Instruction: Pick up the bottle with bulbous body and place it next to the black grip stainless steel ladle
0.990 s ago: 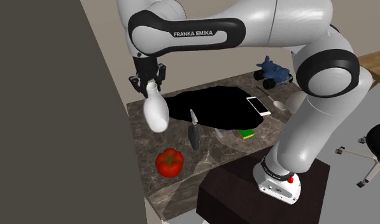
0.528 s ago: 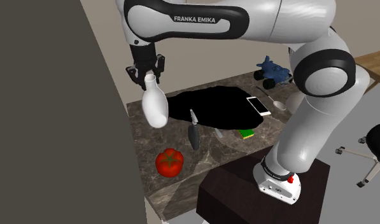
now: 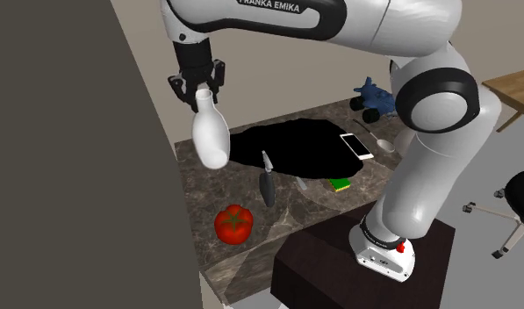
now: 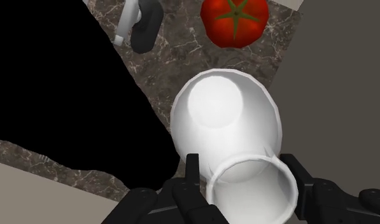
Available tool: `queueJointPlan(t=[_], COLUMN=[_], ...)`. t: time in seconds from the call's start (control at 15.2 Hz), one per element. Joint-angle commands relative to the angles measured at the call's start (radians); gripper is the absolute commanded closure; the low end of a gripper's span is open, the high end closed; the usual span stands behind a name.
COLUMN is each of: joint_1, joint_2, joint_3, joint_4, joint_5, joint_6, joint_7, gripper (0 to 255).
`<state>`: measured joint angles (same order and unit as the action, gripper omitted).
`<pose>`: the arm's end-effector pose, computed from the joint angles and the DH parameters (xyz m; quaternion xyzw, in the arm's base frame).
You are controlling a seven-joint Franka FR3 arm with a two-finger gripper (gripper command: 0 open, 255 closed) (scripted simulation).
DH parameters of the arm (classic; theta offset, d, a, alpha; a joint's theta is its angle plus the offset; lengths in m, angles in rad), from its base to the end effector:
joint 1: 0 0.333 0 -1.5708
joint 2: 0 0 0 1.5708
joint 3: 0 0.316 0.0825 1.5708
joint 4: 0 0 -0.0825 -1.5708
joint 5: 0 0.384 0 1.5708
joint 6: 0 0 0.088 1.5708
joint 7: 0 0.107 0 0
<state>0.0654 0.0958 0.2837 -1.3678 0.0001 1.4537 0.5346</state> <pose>0.5398 0.1865 0.6570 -0.9956 0.0932 0.0085 0.0109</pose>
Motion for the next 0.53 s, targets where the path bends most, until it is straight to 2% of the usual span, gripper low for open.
queueJointPlan(t=[0.0,0.46], joint_1=[0.002,0.018], joint_2=[0.013,0.083], joint_3=[0.001,0.008], joint_4=[0.048,0.243], joint_5=[-0.004,-0.025], joint_6=[-0.035,-0.162], joint_7=[0.002,0.016], gripper=[255,255])
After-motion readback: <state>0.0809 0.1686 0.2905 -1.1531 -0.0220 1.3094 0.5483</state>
